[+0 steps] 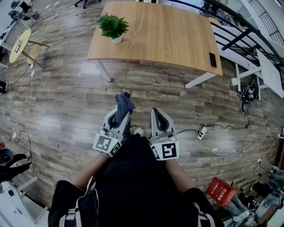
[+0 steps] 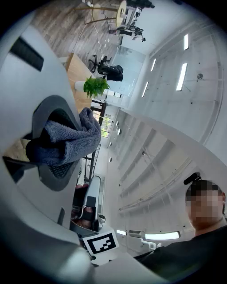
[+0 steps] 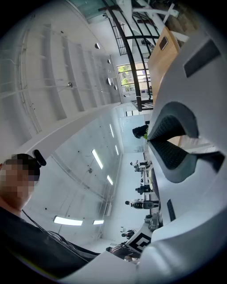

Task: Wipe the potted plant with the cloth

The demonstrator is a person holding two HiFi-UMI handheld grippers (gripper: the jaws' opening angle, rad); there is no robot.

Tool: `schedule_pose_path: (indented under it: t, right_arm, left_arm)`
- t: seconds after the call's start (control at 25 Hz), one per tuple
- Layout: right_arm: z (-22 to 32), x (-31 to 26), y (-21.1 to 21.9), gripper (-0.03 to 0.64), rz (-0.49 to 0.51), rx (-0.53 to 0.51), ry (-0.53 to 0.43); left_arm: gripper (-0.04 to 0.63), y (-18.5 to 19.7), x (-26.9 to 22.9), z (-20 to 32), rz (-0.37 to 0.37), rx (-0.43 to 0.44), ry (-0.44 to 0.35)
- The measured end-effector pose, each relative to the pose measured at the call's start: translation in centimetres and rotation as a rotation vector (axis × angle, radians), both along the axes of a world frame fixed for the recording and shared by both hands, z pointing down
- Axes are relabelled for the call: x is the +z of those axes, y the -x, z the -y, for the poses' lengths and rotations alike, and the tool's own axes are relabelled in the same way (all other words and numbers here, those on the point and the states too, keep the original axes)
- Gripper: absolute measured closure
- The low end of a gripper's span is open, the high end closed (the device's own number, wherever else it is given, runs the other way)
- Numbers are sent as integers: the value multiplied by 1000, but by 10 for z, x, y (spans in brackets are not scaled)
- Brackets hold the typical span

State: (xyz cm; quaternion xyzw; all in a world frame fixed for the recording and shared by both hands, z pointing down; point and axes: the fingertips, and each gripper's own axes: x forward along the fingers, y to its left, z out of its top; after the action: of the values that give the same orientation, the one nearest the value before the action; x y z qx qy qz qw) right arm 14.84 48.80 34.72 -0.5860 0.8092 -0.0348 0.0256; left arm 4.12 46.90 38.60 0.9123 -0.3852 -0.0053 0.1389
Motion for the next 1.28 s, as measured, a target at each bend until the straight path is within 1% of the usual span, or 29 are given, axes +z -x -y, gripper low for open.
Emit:
schedule_pose_path:
  t: [0.28, 0.36, 0.44, 0.56, 0.68, 0.8, 0.92, 1.0, 1.08, 1.2, 1.28]
  right_arm:
    - [2, -2, 1, 600, -15, -16, -7]
    - [5, -1, 2, 600, -4, -35, -5]
    - [9, 1, 2, 598, 29, -61, 3]
    - [24, 10, -1, 598, 41, -56, 37]
    - [51, 22, -6, 598, 54, -30, 78]
    - [85, 30, -9, 598, 62, -22, 92]
    - [124, 40, -12, 598, 43, -18, 99]
    - [155, 47, -16, 598, 27, -7, 97]
    - [190, 53, -21, 598, 18, 9, 102]
    - [245, 65, -24, 598, 62, 44, 168]
    - [277, 73, -21, 598, 96, 54, 218]
  left_arm:
    - [469, 2, 3, 5, -4, -15, 1]
    - [469, 4, 8, 11, -9, -32, 5]
    - [469, 9, 18, 20, -15, -56, 11]
    - [469, 22, 33, 44, -14, -98, 35]
    - [469, 40, 53, 85, -7, -143, 59]
    - [469, 60, 74, 136, 3, -190, 87]
    - [469, 70, 99, 187, 38, -211, 106]
    - [469, 71, 114, 222, 66, -210, 112]
    - [469, 68, 122, 258, 80, -191, 105]
    - [469, 65, 130, 306, 89, -148, 100]
    - [469, 68, 135, 331, 118, -131, 108]
